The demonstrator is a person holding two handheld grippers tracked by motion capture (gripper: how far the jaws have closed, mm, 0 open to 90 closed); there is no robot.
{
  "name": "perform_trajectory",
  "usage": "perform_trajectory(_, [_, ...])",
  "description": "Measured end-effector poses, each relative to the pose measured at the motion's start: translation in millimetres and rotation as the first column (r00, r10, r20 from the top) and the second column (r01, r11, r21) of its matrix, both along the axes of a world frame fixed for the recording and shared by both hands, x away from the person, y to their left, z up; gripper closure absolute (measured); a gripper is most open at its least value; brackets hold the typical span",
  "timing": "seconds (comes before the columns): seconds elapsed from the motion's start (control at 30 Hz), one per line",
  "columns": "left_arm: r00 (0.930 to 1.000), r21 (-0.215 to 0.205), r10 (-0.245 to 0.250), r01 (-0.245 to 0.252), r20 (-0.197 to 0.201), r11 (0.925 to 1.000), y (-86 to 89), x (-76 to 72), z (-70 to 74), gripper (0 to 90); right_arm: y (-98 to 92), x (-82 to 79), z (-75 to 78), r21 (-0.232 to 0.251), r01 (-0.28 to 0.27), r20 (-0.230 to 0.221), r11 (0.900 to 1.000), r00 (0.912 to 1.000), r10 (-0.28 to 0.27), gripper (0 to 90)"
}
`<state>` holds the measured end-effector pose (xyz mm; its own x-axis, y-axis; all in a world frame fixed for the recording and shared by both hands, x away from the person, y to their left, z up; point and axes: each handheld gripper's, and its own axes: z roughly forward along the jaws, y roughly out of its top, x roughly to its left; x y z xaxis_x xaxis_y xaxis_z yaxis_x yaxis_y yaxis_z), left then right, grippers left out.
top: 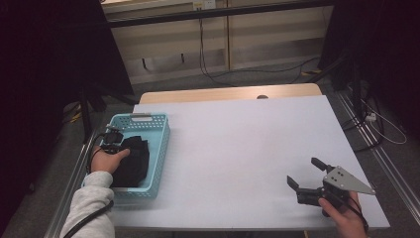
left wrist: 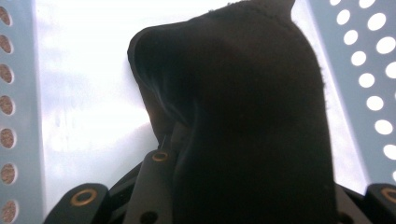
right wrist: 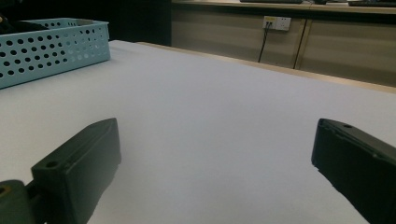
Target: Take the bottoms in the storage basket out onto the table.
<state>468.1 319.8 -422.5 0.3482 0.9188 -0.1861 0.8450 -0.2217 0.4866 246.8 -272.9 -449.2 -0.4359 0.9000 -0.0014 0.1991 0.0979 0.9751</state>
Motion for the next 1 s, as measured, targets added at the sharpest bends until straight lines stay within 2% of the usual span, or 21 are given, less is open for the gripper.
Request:
perform_trajectory(0.17, [0.9998,-0.012,0.008,-0.009,-0.017,0.9999,0.4,0.8,2.7,70.6,1.6,1.5,-0.9,-0.005,-0.009,-0.002,1.0,1.0,0.009,0.5])
perform_trajectory(0.23, [0.9998,-0.018,0.017,-0.017,-0.008,0.9997,-0.4,1.0,5.5,71.2,1.8,1.7,-1.0,-0.006,-0.012,-0.003,1.0,0.9999,0.012,0.5])
perform_trajectory(0.27, [0.9998,-0.016,-0.003,0.002,-0.02,0.9999,0.4,1.8,9.7,71.4,1.8,1.7,-1.1,-0.004,-0.012,-0.005,1.0,0.9999,0.012,0.5])
perform_trajectory(0.77, [0.9998,-0.039,0.01,-0.01,-0.02,0.9992,-1.7,4.7,40.5,73.4,0.1,0.8,-0.3,-0.002,-0.004,-0.002,1.0,1.0,0.004,0.5])
perform_trajectory(1.0, [0.9999,-0.042,0.0,0.0,-0.014,0.9991,-4.3,7.0,53.8,73.8,0.4,1.3,-0.3,-0.002,-0.008,-0.001,1.0,1.0,0.008,0.5])
